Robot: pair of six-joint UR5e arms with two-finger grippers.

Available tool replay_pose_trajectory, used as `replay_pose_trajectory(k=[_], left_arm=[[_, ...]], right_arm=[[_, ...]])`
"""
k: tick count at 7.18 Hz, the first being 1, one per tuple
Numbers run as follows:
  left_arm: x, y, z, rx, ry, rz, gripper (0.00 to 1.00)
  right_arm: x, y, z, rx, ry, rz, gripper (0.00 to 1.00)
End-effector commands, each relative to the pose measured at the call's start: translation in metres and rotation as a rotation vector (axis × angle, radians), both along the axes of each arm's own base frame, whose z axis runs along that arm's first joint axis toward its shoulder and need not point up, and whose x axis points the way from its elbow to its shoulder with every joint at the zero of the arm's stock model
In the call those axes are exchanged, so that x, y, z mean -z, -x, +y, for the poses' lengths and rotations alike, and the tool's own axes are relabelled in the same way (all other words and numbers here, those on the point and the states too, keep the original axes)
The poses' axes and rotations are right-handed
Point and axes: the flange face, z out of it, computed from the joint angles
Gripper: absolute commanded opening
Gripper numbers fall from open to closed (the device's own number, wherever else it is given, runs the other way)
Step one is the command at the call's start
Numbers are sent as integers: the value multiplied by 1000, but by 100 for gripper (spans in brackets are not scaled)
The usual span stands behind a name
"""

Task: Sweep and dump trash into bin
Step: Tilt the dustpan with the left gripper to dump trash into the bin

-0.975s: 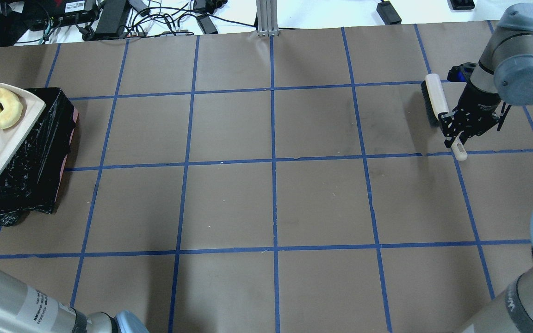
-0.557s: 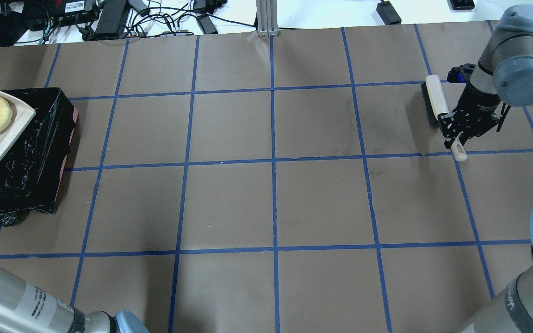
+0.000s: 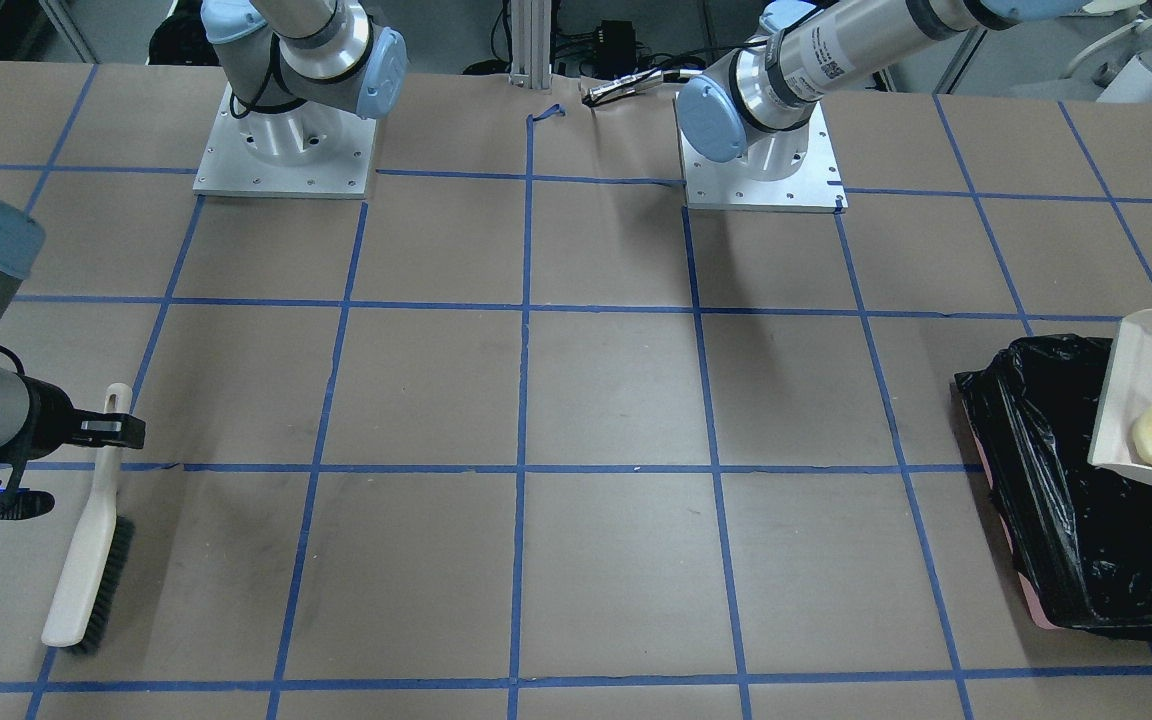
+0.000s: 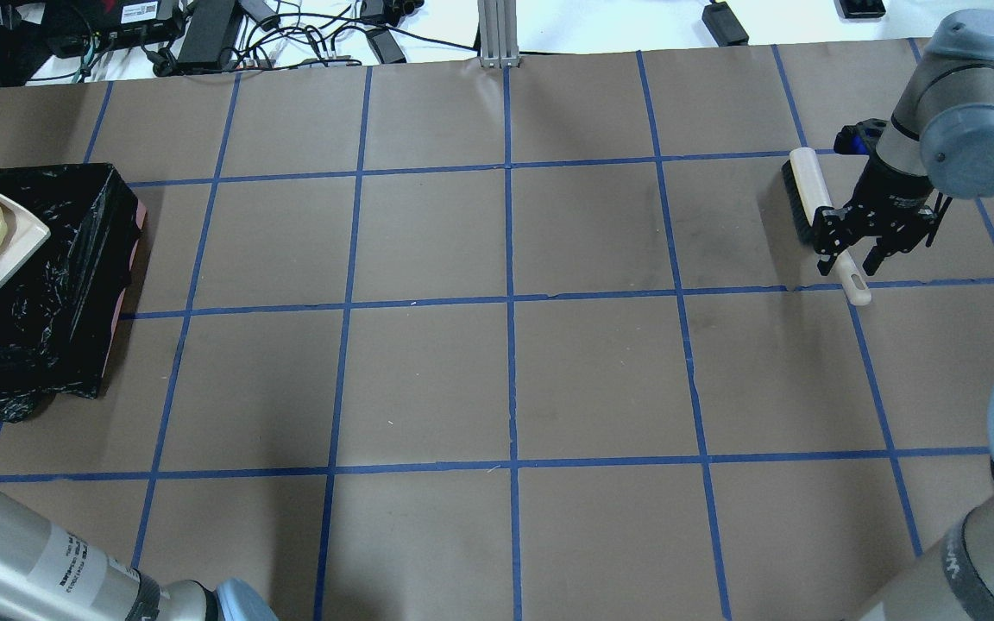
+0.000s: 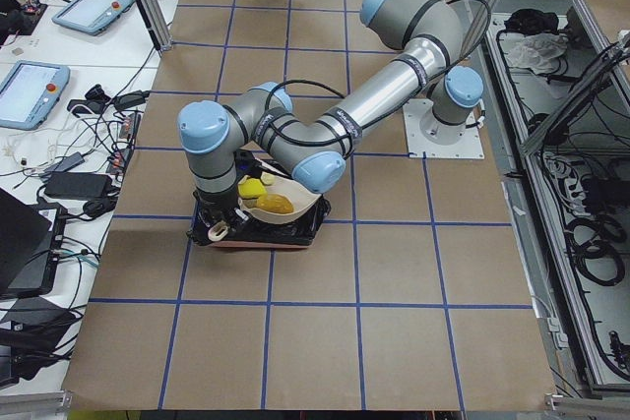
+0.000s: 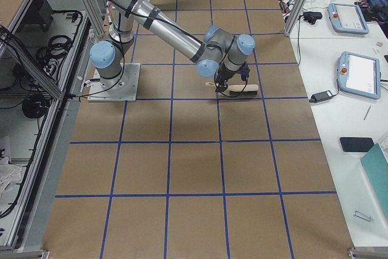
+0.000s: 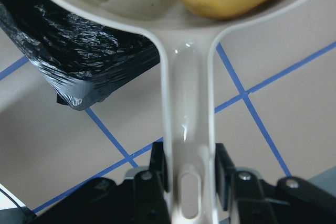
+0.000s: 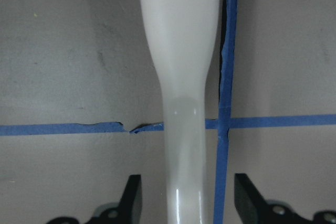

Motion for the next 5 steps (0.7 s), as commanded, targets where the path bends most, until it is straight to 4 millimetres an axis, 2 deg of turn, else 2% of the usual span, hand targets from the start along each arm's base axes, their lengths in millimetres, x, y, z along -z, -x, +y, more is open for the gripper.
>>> replay_pose_trajectory(k=[1, 2, 3, 5], left_arm=[[-6, 11, -9, 97, 12, -49, 0], [-7, 23, -19, 177, 41, -100, 0], [-5, 27, -18, 182, 33, -112, 0], [-8, 29, -19, 204, 51, -137, 0]], right_arm=[[-19, 2, 3, -5, 7, 34, 100], [-57, -3, 10, -5, 63, 39, 100], [-94, -14, 28, -4, 56, 17, 100], [-188, -33, 62, -8, 207, 55, 100]])
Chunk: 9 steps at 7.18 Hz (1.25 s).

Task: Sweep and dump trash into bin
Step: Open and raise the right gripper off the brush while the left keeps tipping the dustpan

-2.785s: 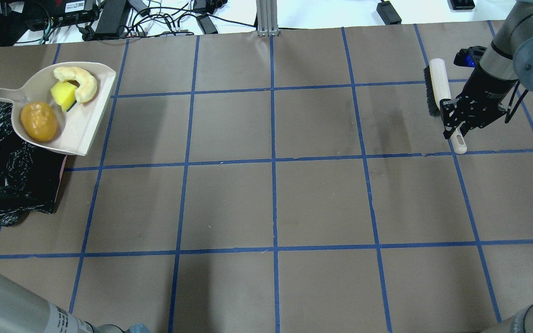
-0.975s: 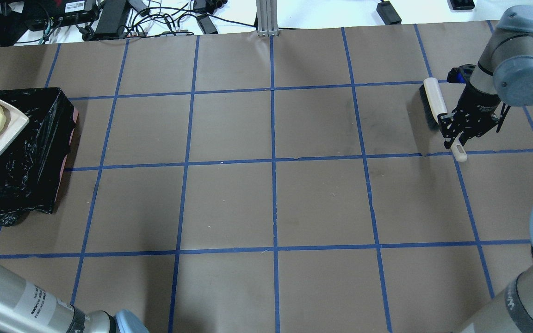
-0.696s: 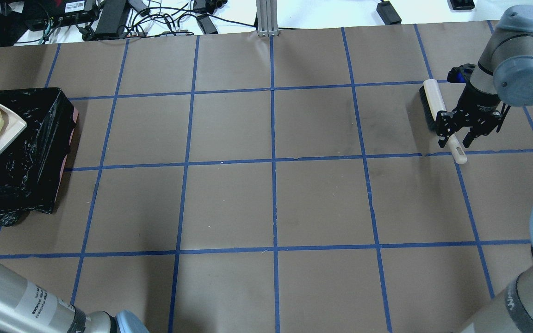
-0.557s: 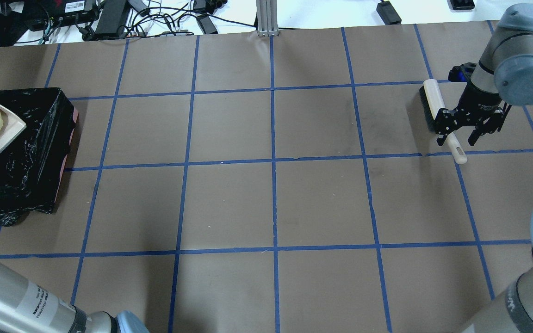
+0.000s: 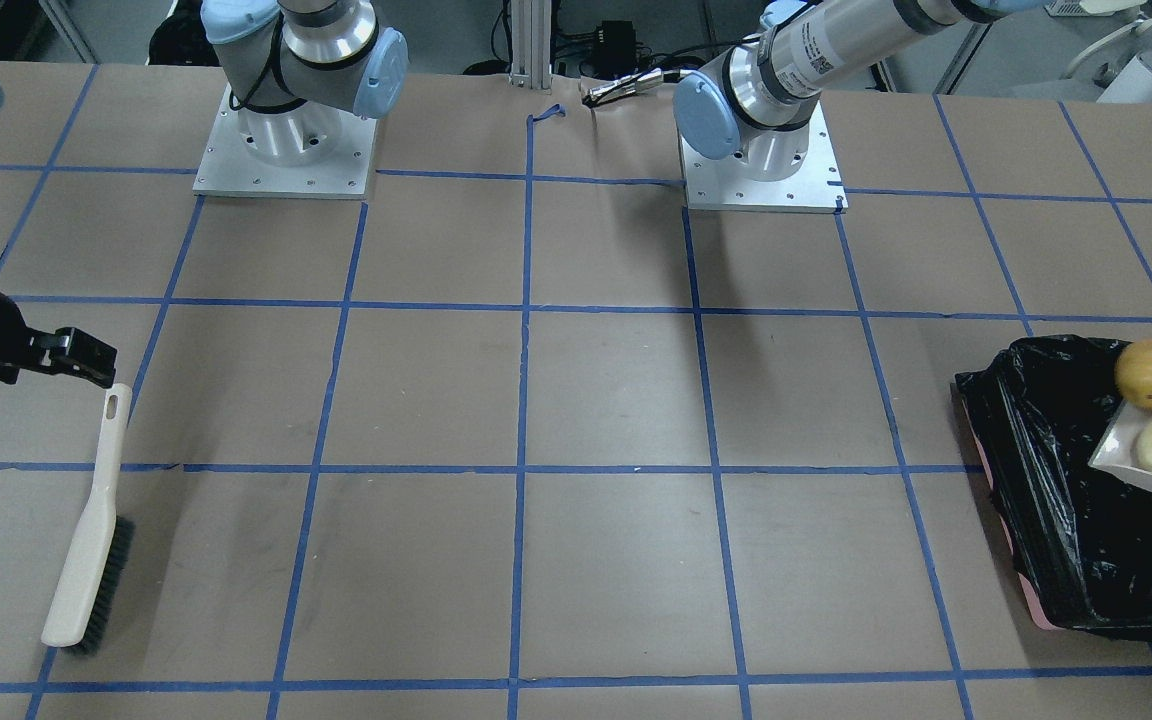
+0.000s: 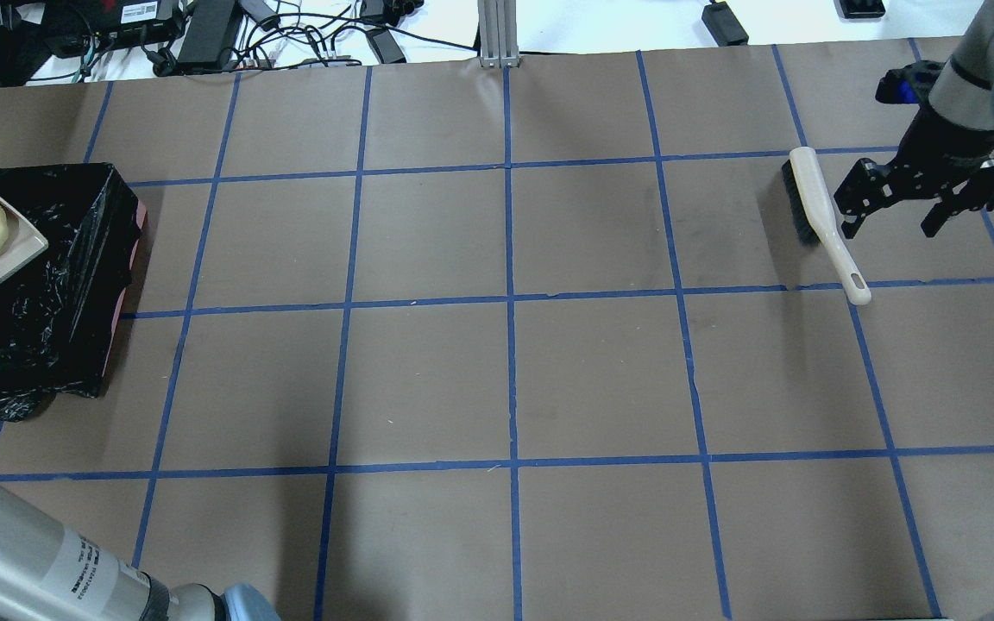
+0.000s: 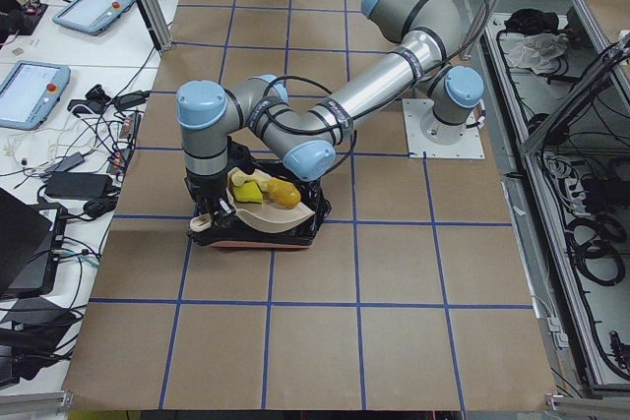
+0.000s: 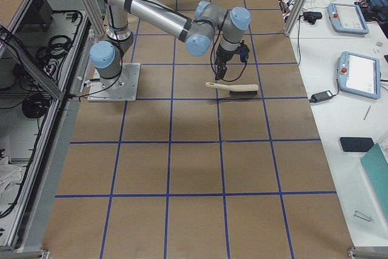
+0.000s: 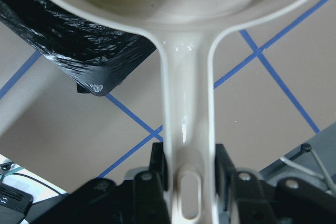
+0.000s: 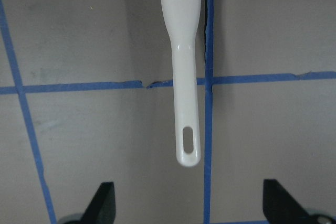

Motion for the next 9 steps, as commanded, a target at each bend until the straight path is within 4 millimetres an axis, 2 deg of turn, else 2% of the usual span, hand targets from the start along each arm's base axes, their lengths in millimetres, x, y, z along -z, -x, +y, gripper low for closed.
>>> replay_pose_trajectory(k=[1, 2, 4, 5, 6, 9], left_arm=[[-6, 6, -4, 42, 23, -36, 0], [-6, 12, -6, 62, 23, -44, 0], [-17, 20, -9, 111, 60, -102, 0], [-21, 33, -14, 120, 51, -142, 0], [-29, 43, -16, 128, 81, -182, 0], [-35, 61, 1, 112, 129, -222, 0]], right_arm=[[-87, -23, 37, -9, 150, 26, 100], [-101, -50, 50, 5, 151, -9, 100], [-101, -137, 57, -35, 141, -7, 100], [-98, -168, 60, 5, 138, -10, 100], [-92, -181, 62, -8, 127, -13, 100], [-93, -184, 66, -25, 119, -13, 100]])
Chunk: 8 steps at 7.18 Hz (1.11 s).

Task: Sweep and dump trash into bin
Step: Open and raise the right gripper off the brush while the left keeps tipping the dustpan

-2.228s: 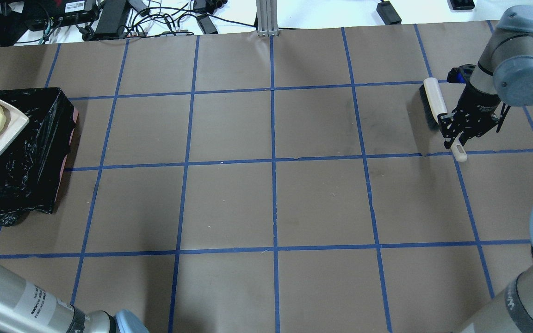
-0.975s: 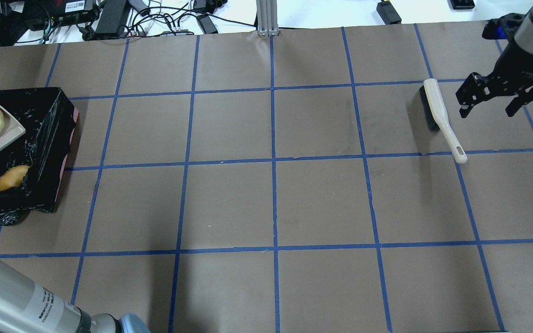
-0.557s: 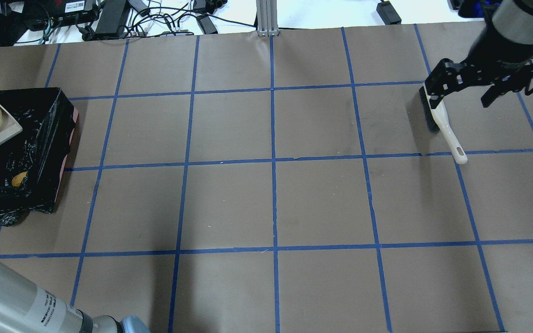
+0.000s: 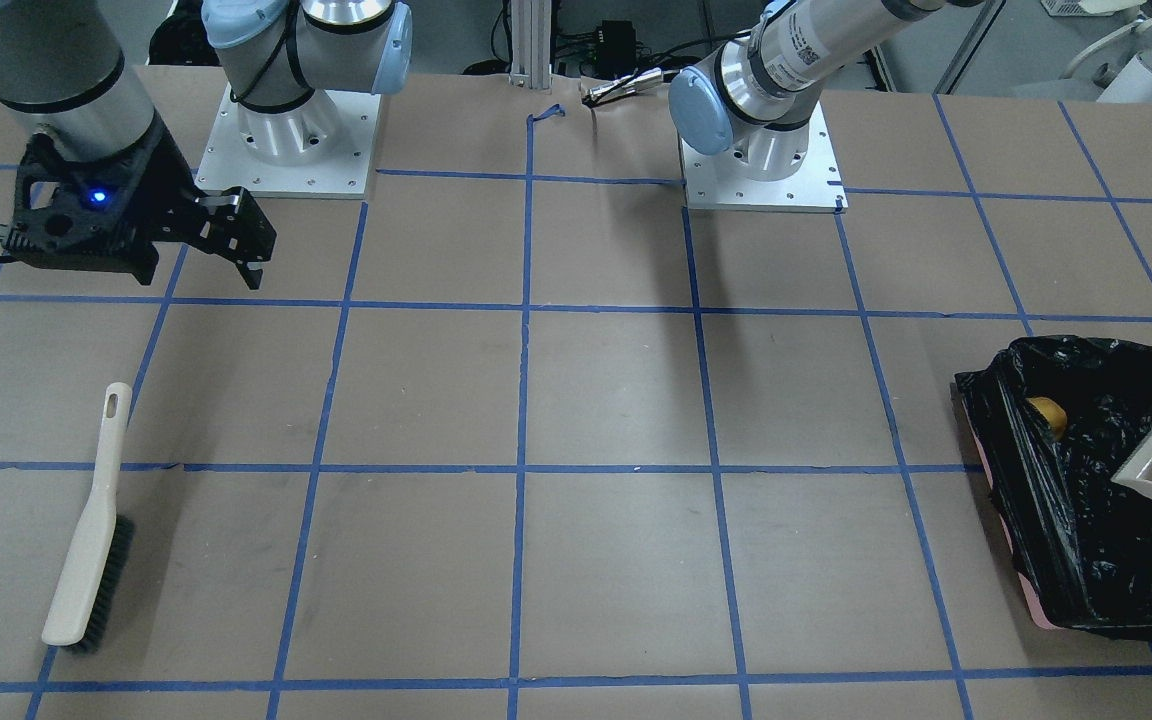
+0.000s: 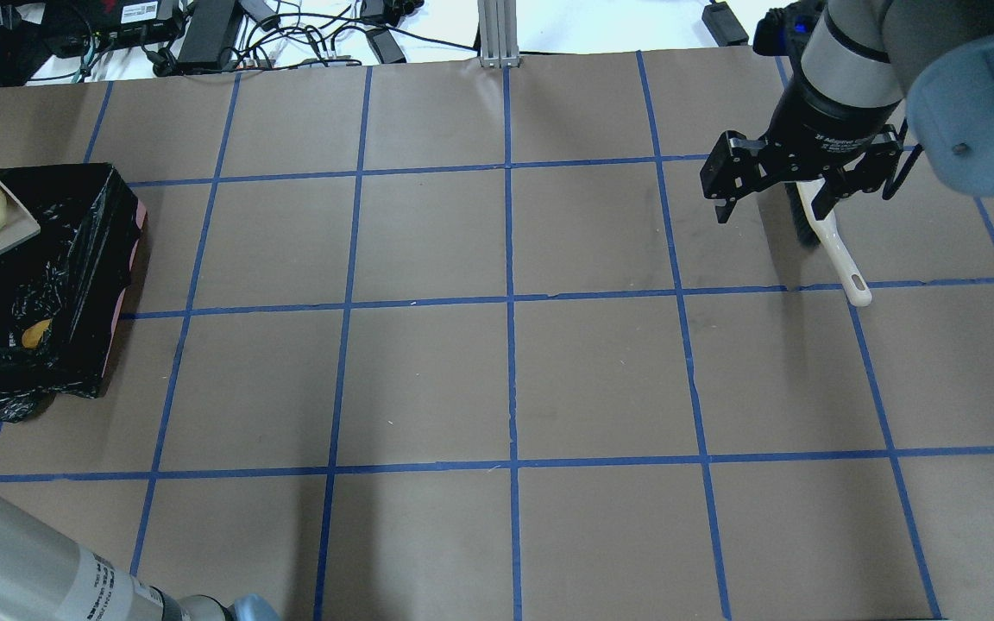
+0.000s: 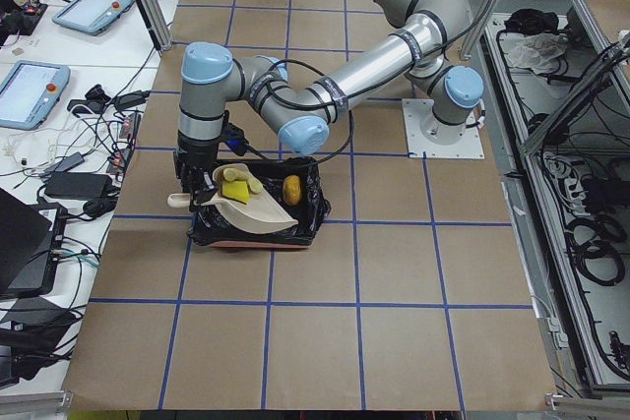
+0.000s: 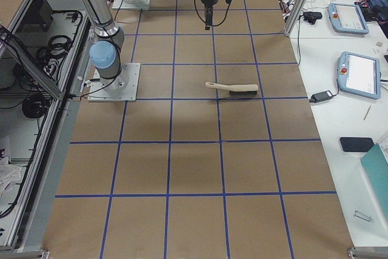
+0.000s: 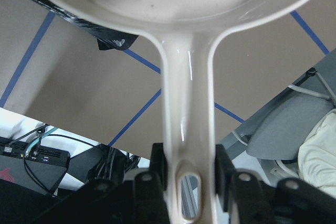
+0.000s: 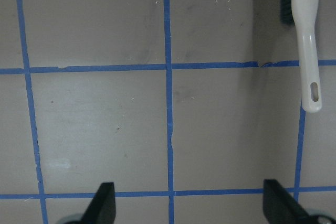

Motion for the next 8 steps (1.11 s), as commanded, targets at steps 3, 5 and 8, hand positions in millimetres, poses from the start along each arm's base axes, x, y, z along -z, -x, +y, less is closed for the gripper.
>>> replay_pose_trajectory(k=[3, 5, 8], left_arm=[[-4, 30, 17, 0, 114, -129, 0], [-7, 44, 25, -13, 121, -169, 0], [-8, 68, 38, -13, 179, -235, 0]], right_arm=[[-3, -1, 5, -3, 0, 8, 100], [-3, 1, 18, -5, -81, 16, 100], [-3, 2, 19, 3, -89, -3, 100]])
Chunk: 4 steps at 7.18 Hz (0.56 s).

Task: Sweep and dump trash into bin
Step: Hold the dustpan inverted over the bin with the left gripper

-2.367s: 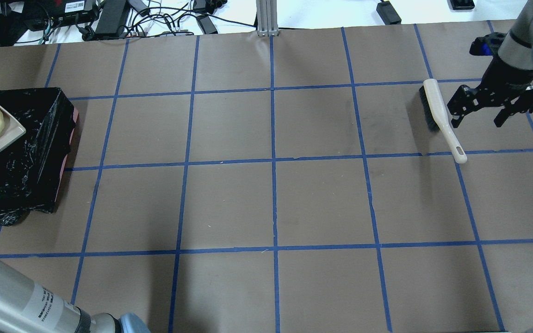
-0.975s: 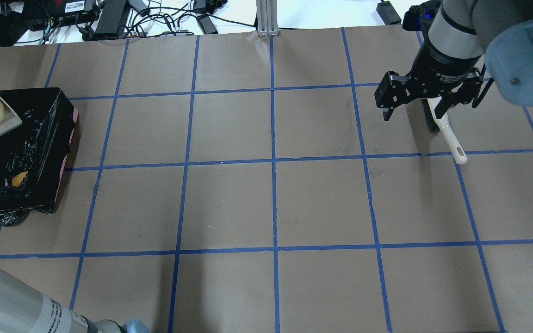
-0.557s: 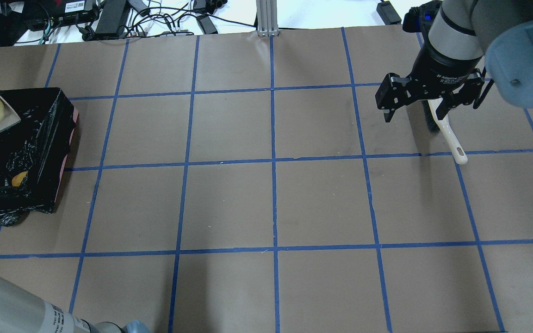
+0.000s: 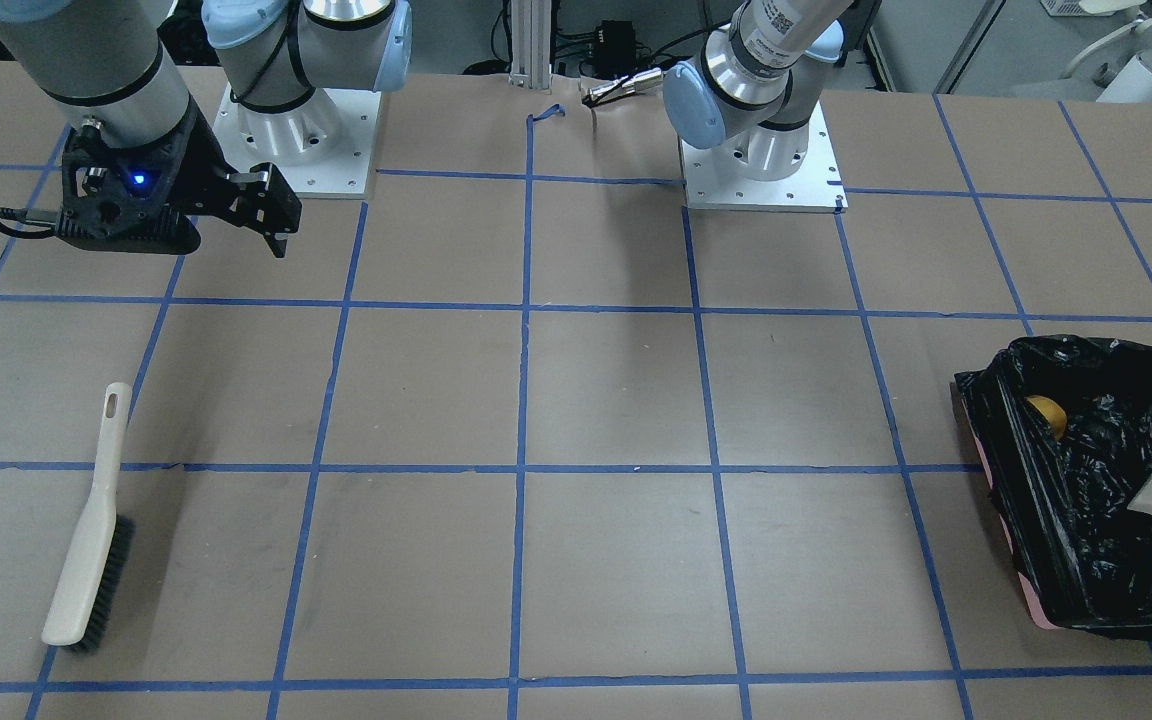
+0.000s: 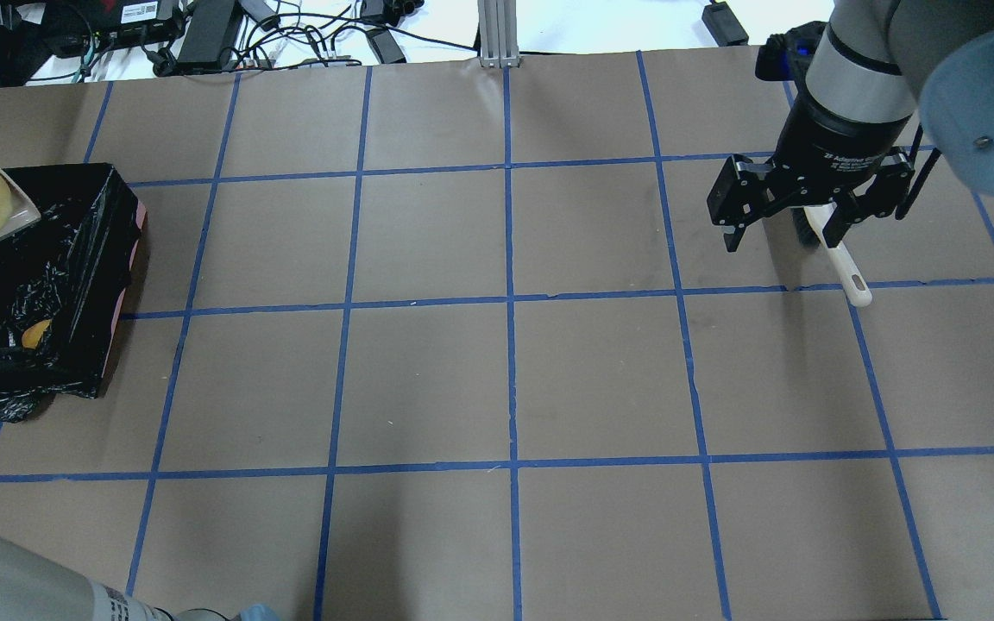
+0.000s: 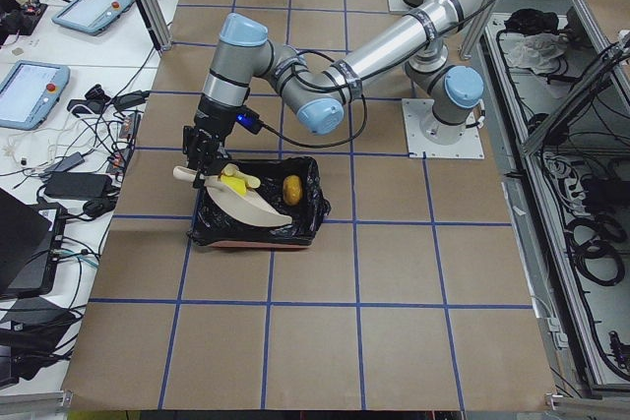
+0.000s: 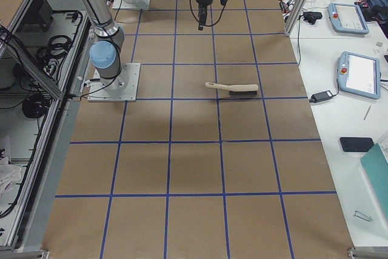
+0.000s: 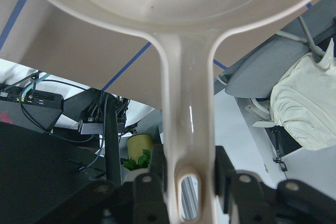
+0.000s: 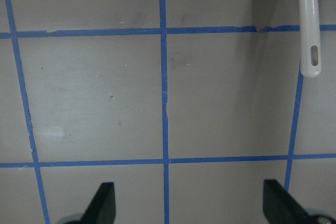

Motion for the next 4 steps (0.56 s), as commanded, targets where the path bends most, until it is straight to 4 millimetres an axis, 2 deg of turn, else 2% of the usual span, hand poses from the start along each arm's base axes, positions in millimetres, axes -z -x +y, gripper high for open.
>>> replay_pose_trajectory(k=[1, 2, 4], left_arm=[[-7, 7, 9, -9, 28, -37, 0], [-16, 10, 12, -20, 31, -57, 0], [-9, 14, 17, -20, 52, -75, 0]], right_arm=[[-6, -1, 4, 4, 8, -14, 100], [-7, -1, 5, 3, 8, -9, 100], [-8, 1, 7, 4, 11, 3, 100]])
